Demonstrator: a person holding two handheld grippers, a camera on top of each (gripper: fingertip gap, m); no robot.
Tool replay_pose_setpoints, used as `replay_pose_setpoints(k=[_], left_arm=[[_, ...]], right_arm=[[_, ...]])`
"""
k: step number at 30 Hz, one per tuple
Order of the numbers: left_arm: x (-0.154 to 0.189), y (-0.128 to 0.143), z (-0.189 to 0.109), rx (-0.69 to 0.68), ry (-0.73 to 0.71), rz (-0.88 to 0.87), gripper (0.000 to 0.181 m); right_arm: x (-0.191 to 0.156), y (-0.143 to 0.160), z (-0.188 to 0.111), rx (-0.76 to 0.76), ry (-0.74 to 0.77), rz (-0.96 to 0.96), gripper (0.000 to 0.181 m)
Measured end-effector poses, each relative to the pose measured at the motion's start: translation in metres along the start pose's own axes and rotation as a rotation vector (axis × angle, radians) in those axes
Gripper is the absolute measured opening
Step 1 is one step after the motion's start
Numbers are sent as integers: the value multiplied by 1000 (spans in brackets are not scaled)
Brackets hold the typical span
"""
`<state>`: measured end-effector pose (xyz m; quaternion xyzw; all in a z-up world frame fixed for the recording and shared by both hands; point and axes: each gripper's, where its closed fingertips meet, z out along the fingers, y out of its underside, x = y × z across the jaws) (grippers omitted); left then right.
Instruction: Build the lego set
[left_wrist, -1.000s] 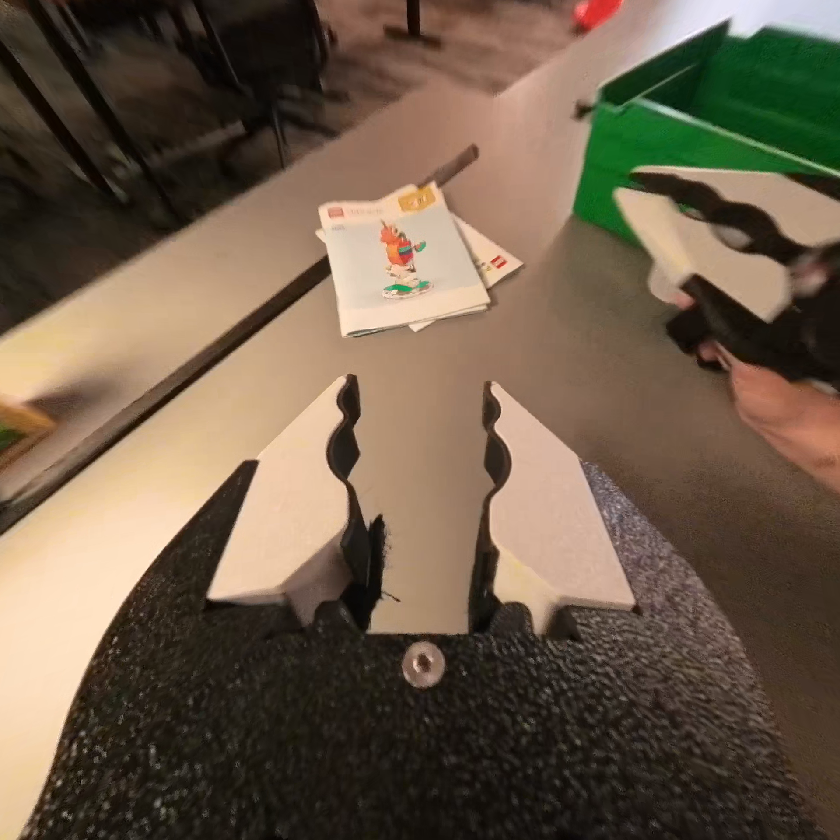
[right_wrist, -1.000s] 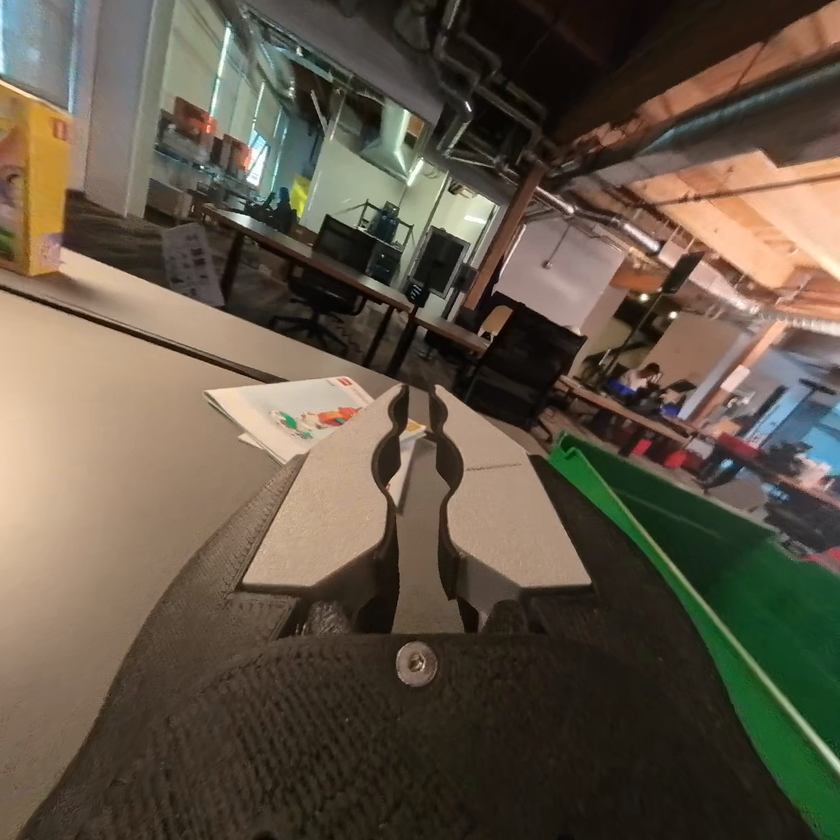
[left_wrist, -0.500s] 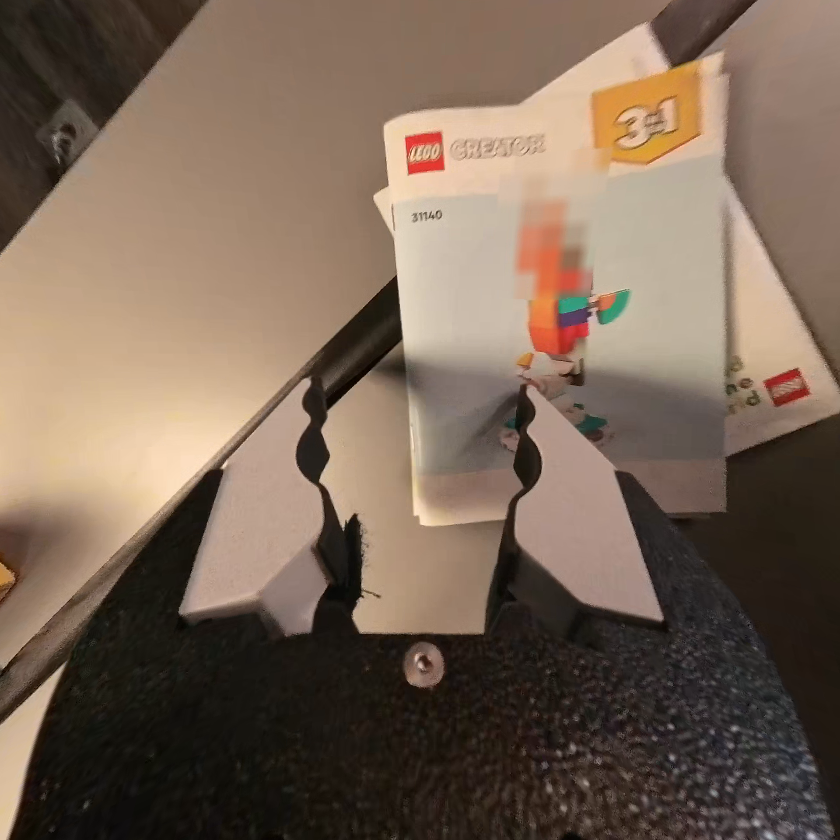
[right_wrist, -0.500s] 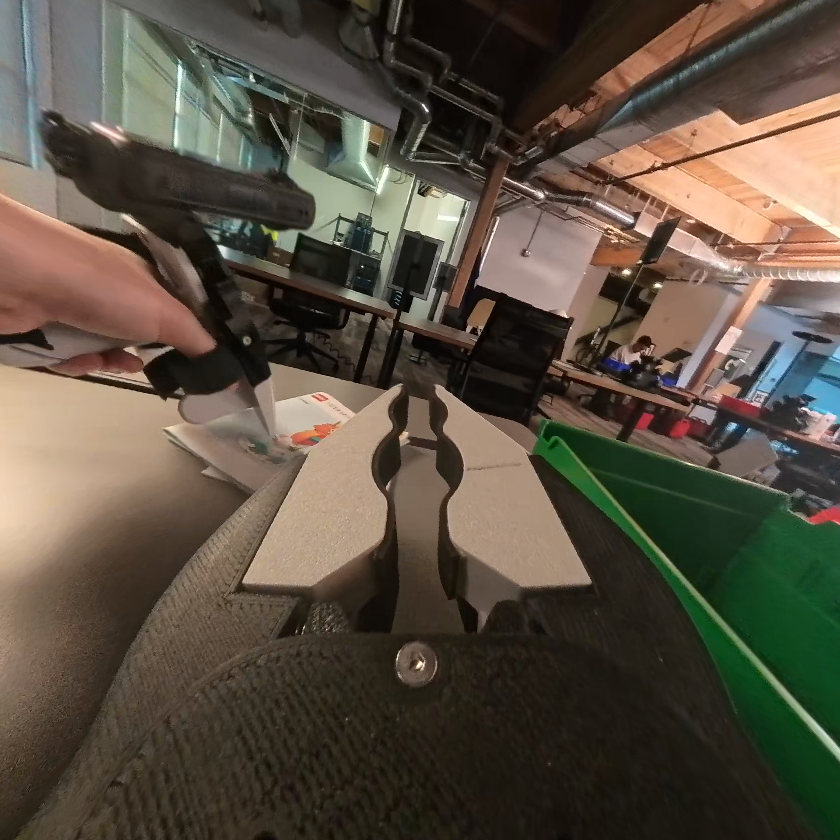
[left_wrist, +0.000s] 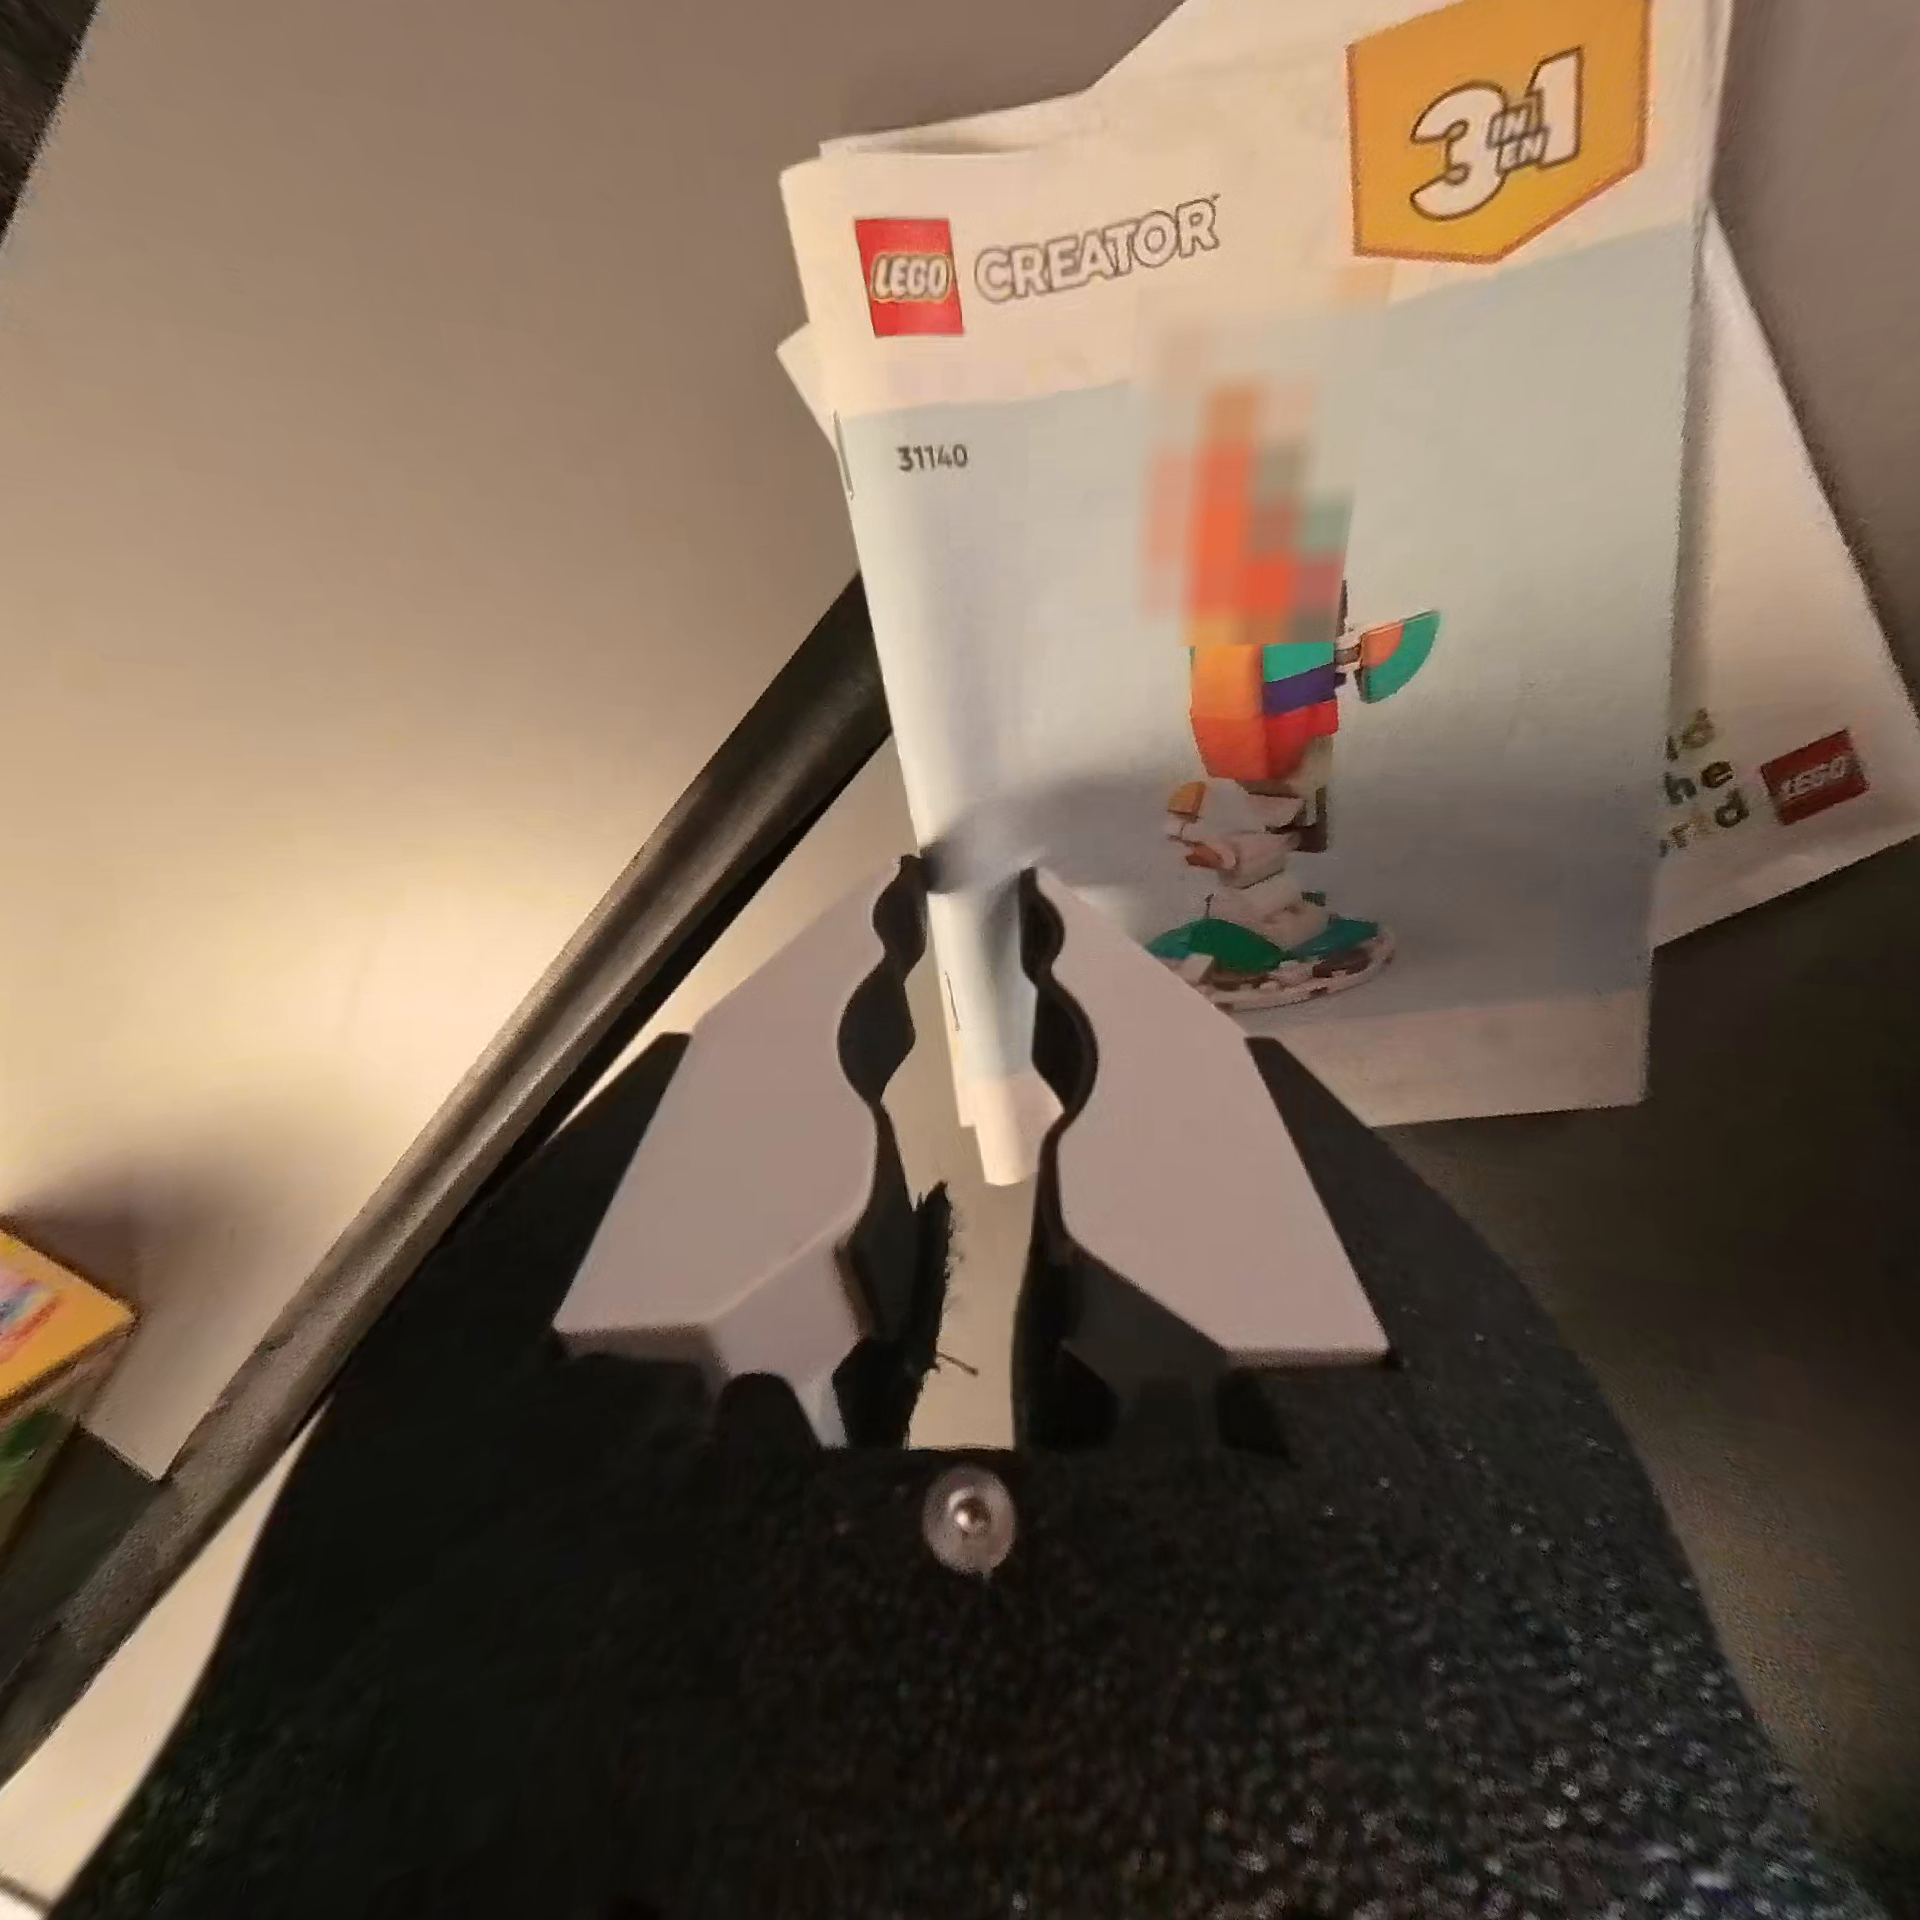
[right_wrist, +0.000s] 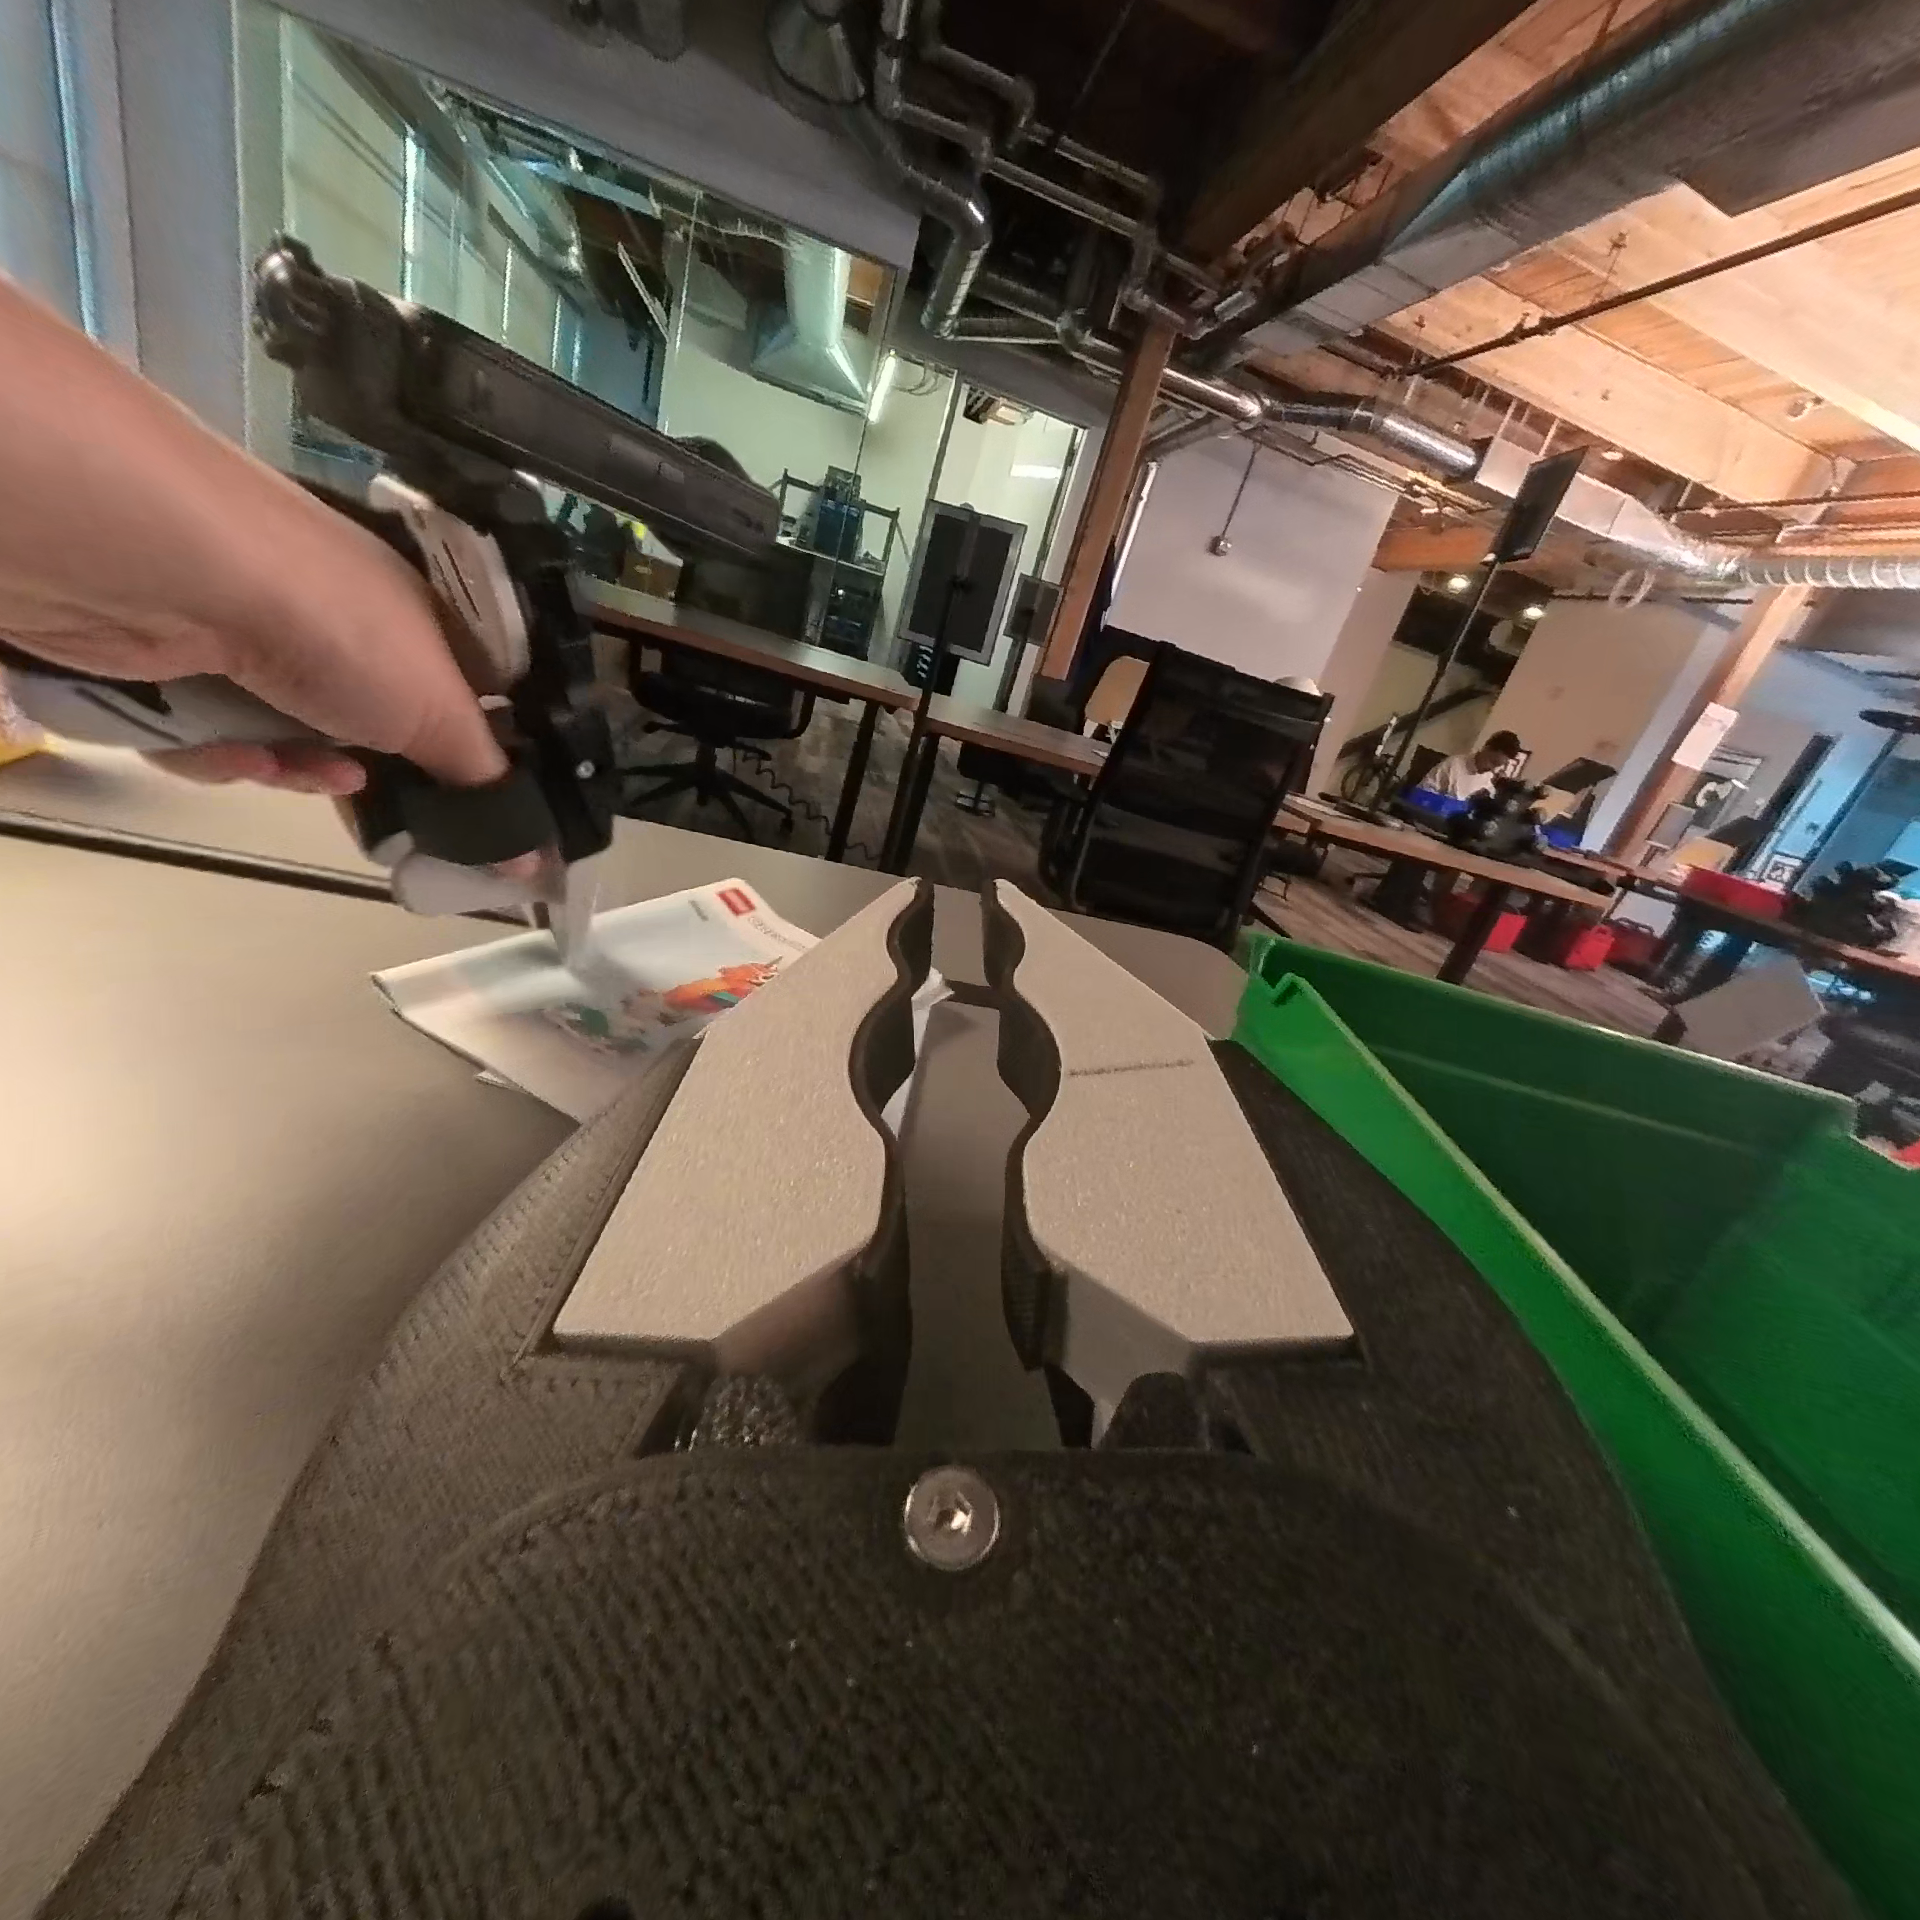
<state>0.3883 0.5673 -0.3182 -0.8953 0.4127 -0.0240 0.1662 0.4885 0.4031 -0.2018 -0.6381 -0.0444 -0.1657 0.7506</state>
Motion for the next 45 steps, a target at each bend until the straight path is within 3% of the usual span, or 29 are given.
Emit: replay_pose_setpoints(k=[7,12,16,21,25,29,30,33,36,39,42,45], left_arm=[[-5,6,-14,52,1,73,2],[-2,39,-41,65,111,74,1],[7,97,-58,78,264,5,2],[19,192,-80,67,365,-78,3],[36,267,-102,66,390,-106,5],[50,314,-120,112,352,-135,12],[50,321,-122,129,317,-142,18],[39,336,-133,197,136,-131,65],[65,329,-167,424,63,24,79],[129,338,-191,576,110,421,76],[171,359,-185,587,102,791,56],[183,361,-175,567,186,840,51]], right_arm=[[-4,0,0,1,-14,-11,8],[-6,0,1,1,-21,-26,8],[-8,-1,1,2,-26,-34,8],[-11,-1,0,5,-38,-41,8],[-15,-2,0,6,-54,-49,7],[-23,-2,0,5,-79,-69,7],[-24,-3,-1,5,-84,-74,7],[-26,-3,-1,7,-91,-80,7],[-28,-3,-2,9,-98,-93,7],[-29,-4,-7,11,-102,-108,7],[-29,-7,-15,12,-94,-98,7],[-33,-12,-27,14,-82,-83,7]])
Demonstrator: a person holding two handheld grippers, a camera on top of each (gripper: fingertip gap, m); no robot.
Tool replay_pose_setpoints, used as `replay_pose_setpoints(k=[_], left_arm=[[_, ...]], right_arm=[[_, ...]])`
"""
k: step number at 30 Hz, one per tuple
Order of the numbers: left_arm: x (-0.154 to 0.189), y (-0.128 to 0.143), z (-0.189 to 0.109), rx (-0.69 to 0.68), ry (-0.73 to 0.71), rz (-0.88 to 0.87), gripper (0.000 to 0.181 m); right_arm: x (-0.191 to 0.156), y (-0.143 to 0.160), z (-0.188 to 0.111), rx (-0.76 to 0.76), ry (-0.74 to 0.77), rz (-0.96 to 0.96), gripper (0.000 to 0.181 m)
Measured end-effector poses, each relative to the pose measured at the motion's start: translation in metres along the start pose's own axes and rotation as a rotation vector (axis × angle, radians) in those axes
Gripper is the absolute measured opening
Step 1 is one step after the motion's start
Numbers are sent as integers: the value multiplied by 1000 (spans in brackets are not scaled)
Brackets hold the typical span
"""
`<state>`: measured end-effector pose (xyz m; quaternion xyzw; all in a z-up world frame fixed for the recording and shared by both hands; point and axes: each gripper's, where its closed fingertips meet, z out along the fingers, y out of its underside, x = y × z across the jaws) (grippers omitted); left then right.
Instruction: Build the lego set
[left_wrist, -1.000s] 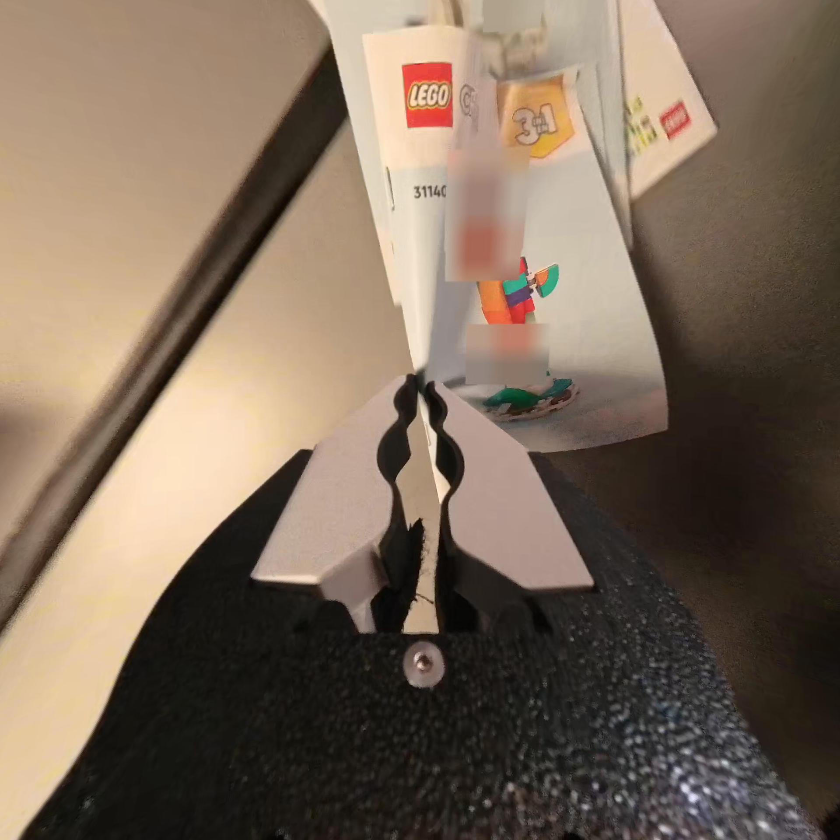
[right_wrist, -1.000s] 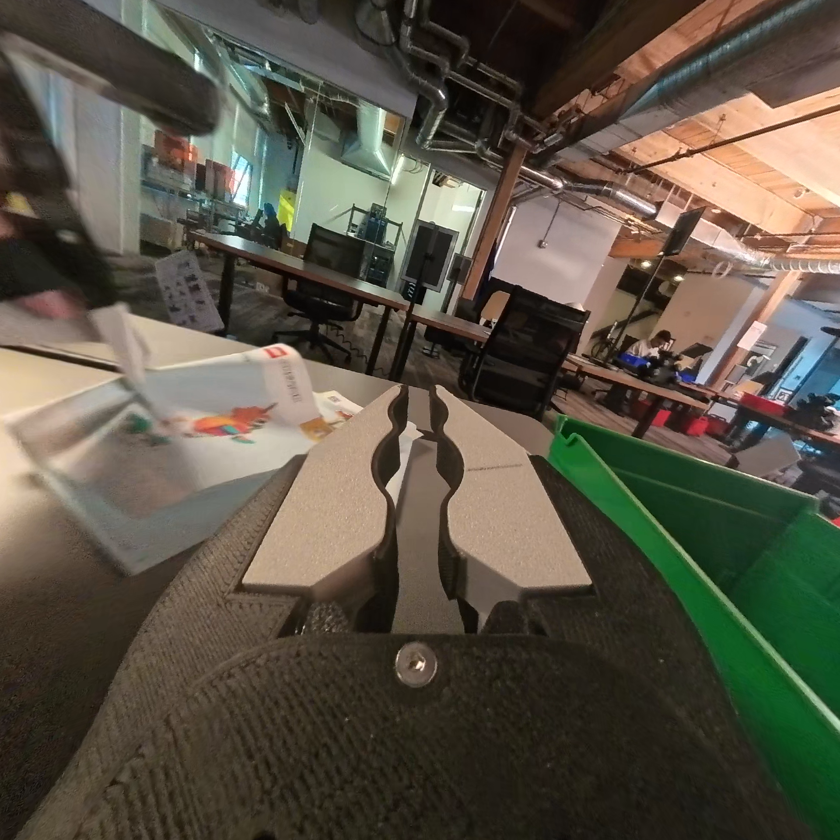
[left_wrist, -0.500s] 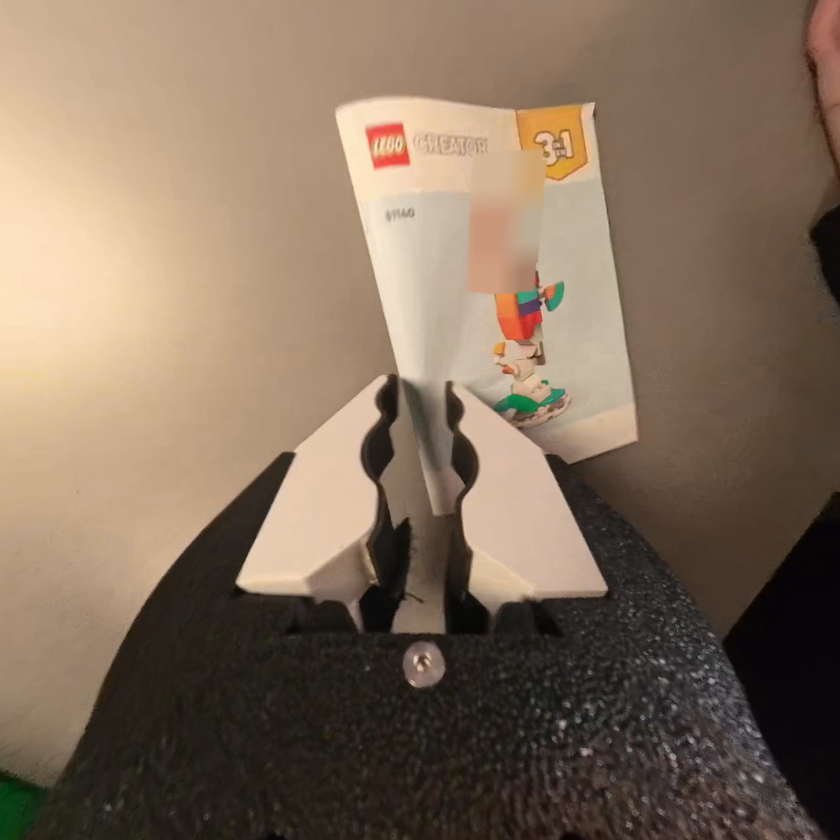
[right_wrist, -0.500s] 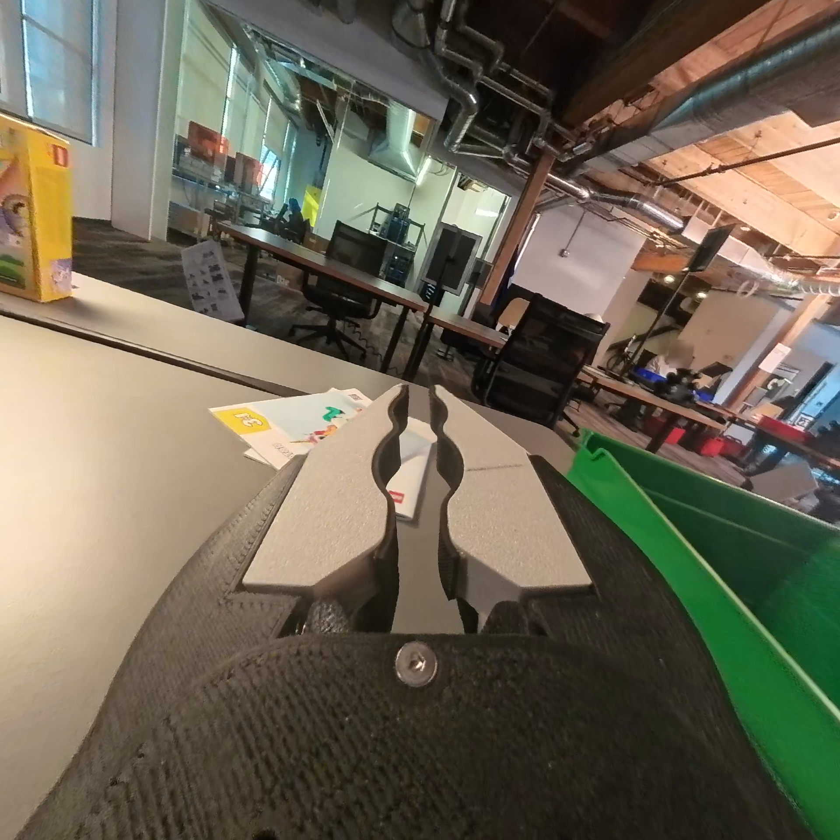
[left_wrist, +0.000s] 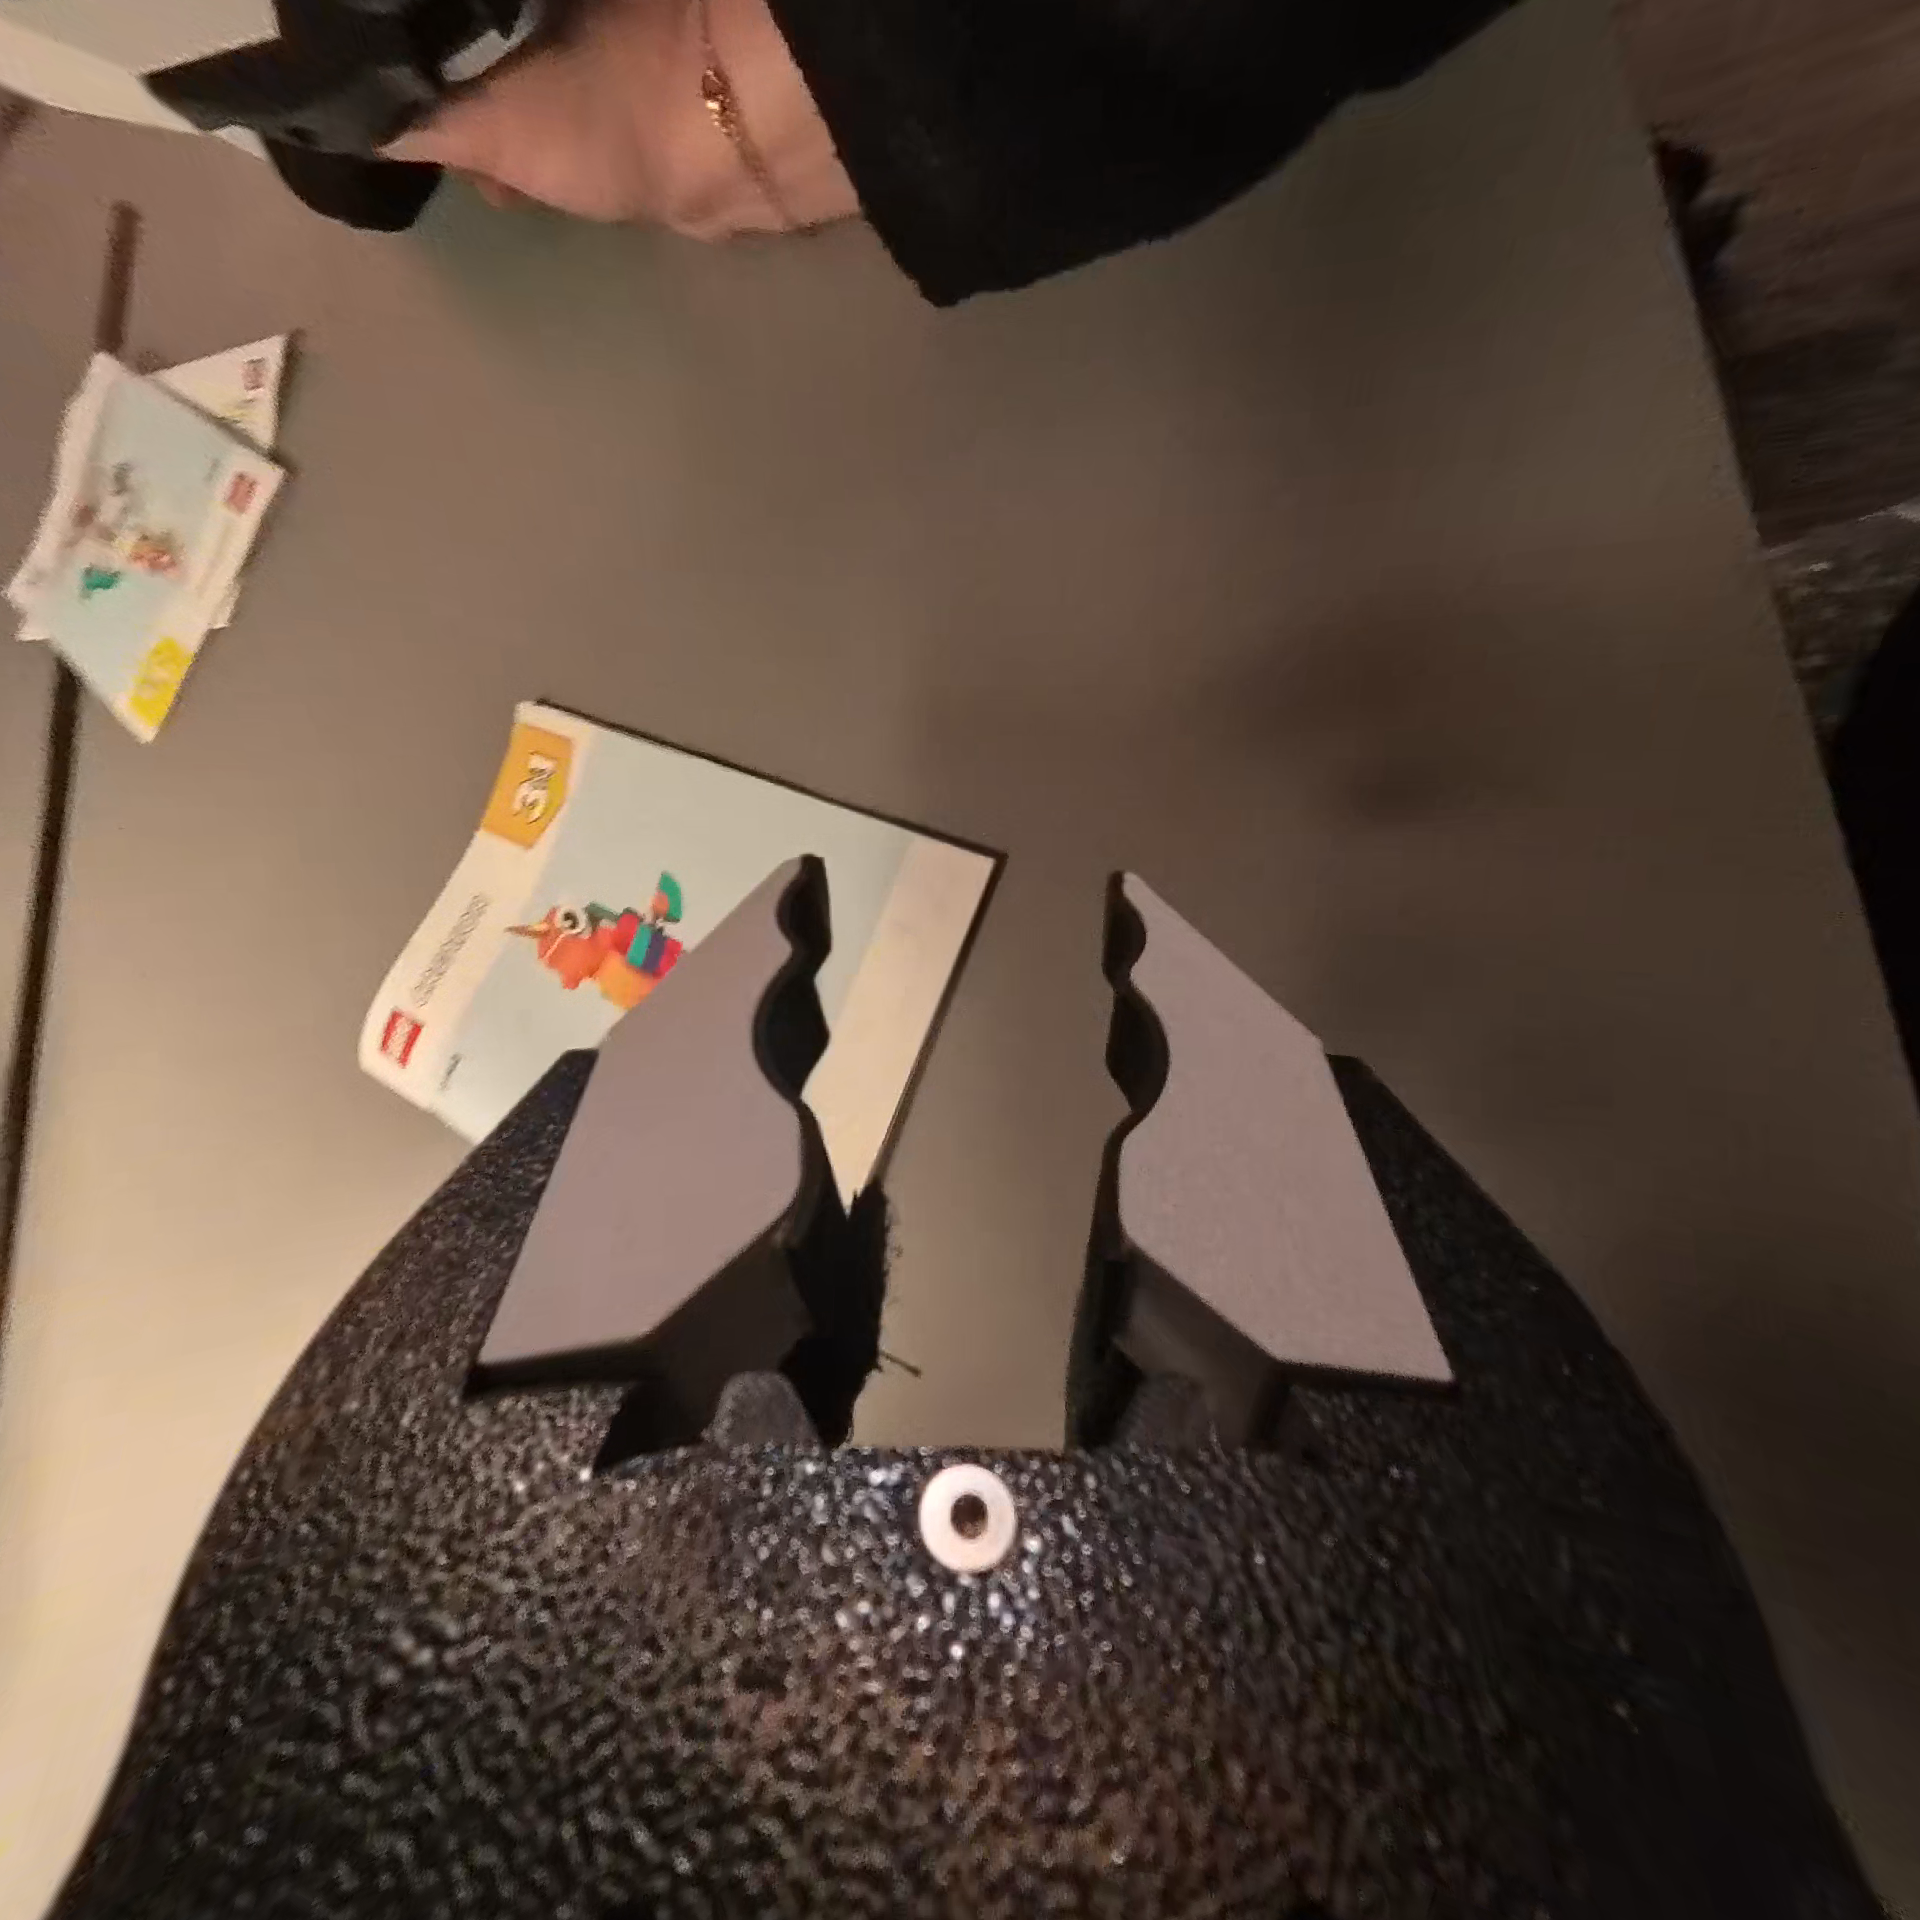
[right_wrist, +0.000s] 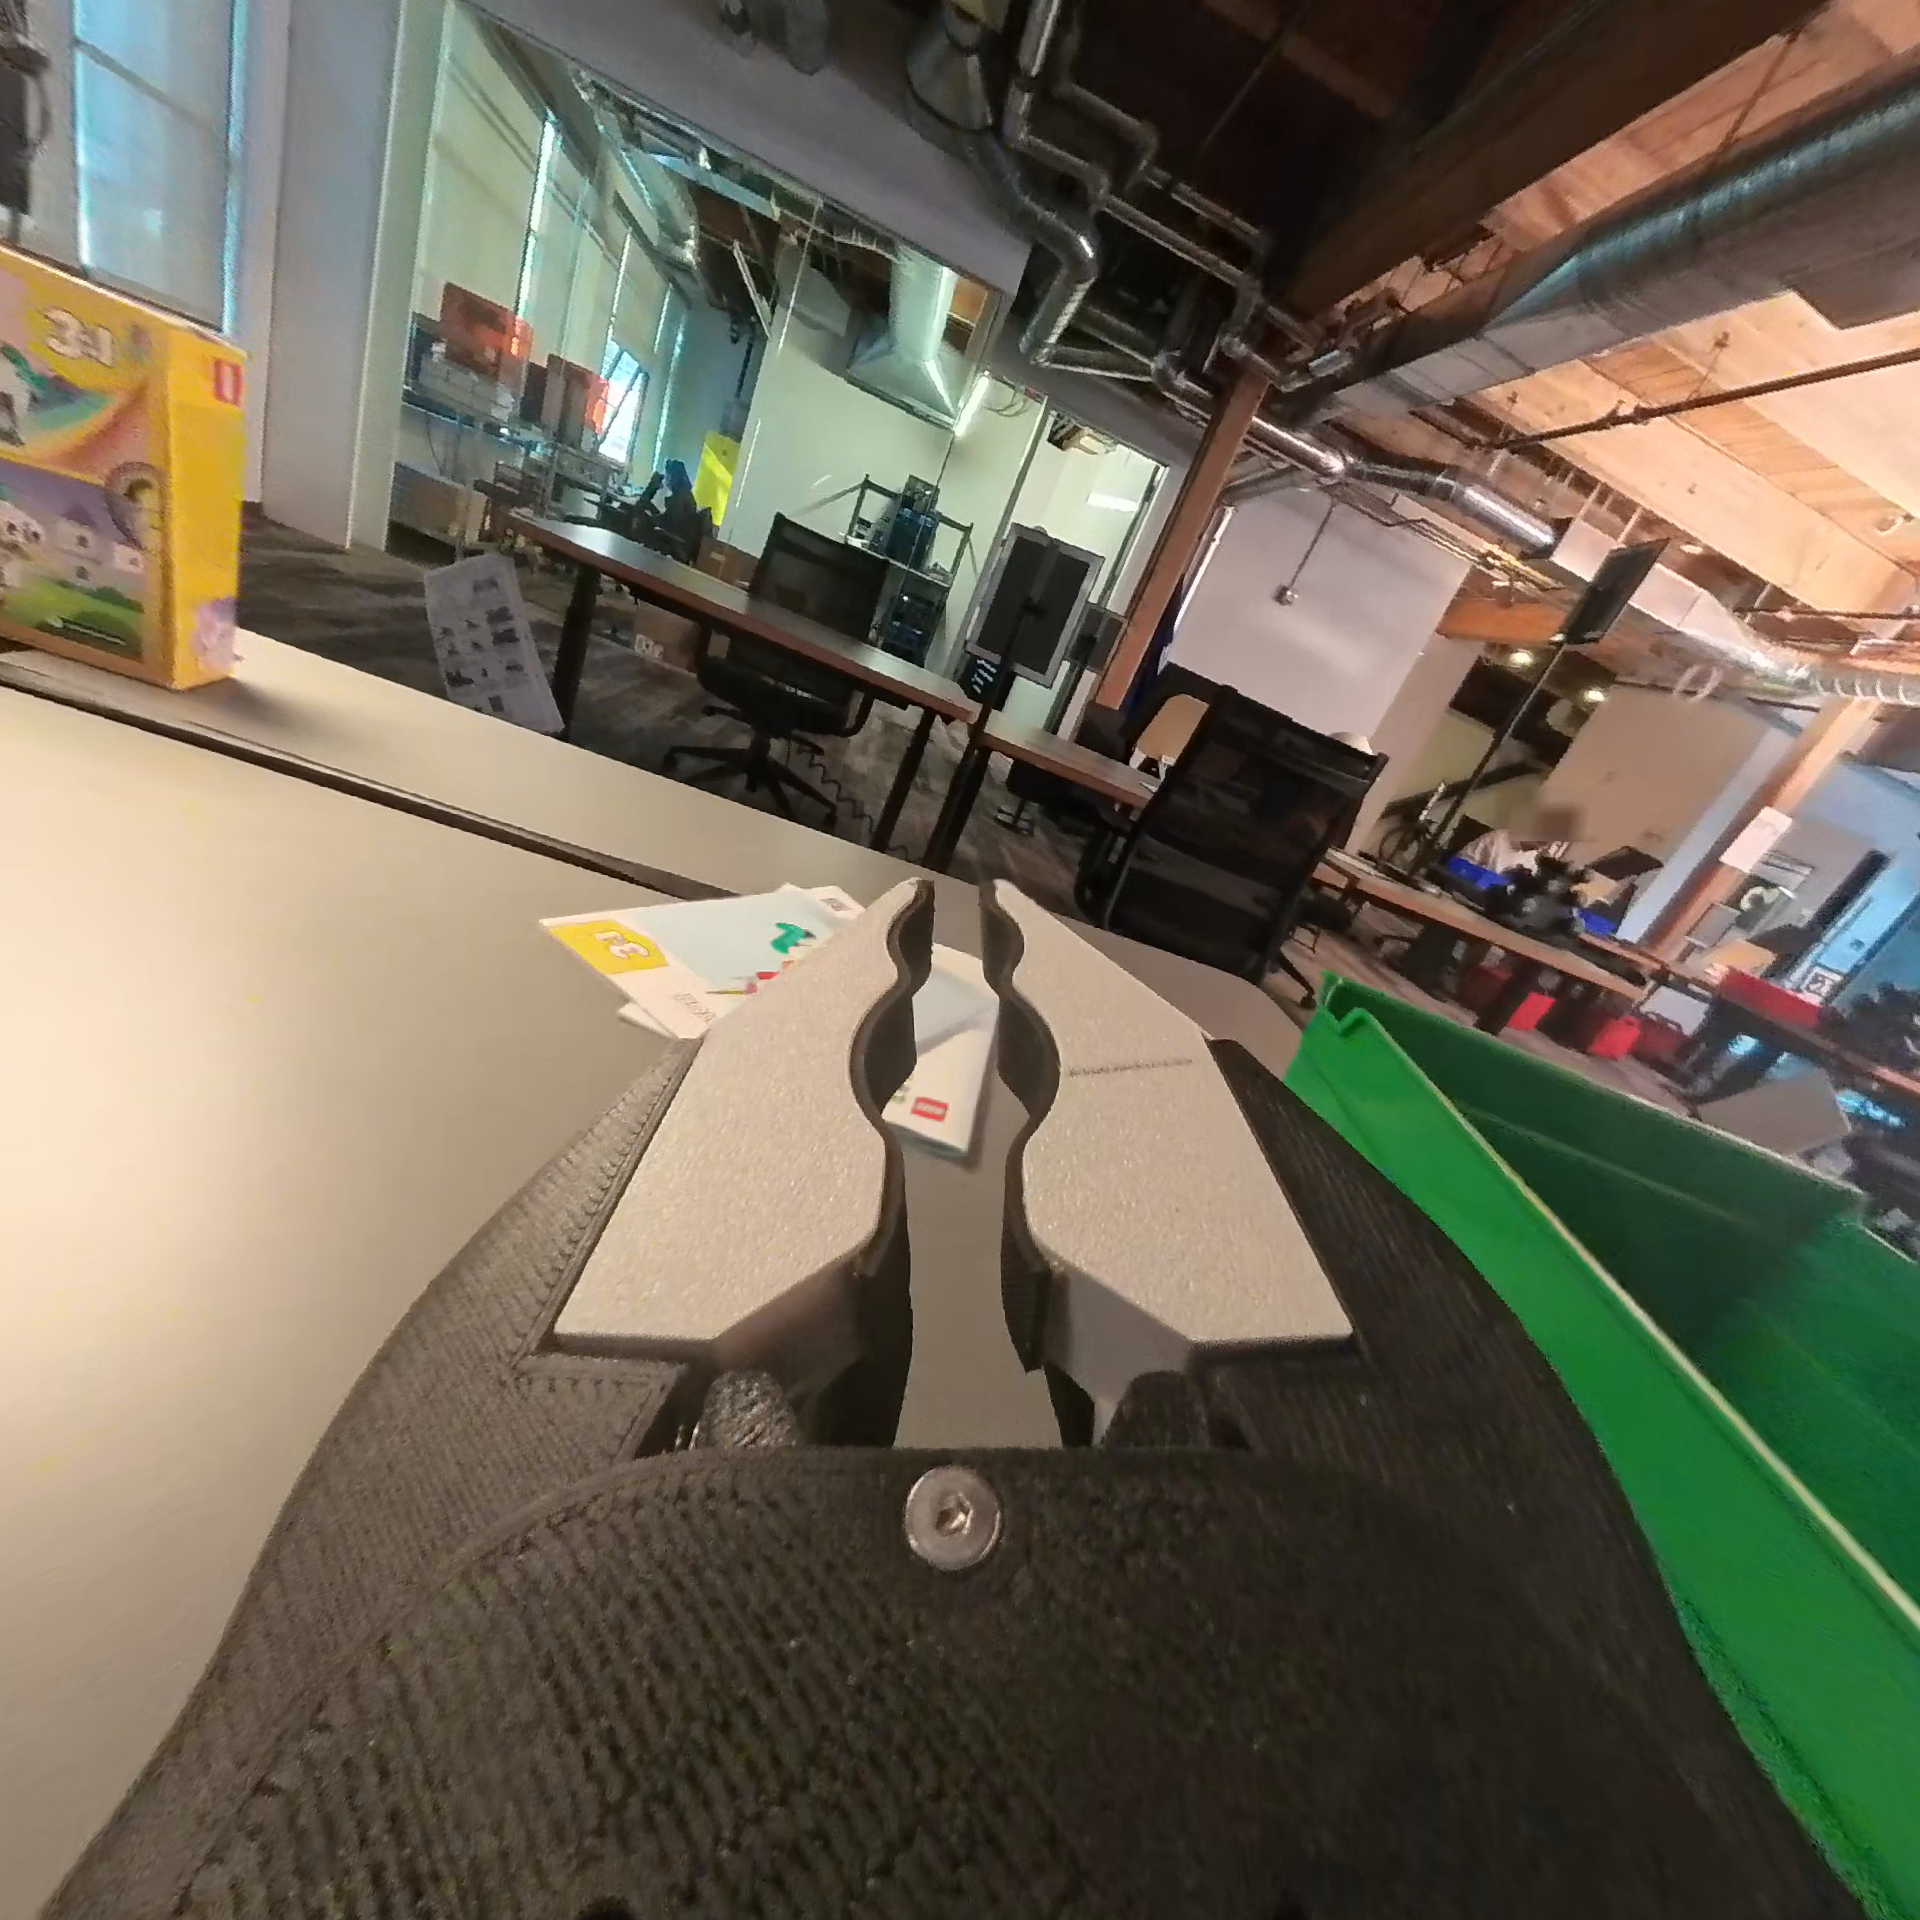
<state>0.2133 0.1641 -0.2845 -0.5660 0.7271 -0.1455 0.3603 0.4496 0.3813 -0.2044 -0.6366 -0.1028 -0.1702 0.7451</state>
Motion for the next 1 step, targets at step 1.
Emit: replay_pose_setpoints(k=[1], left_arm=[[1,1,3,3,42,-6,48]], right_arm=[[-3,-2,-4,-4,1,19,7]])
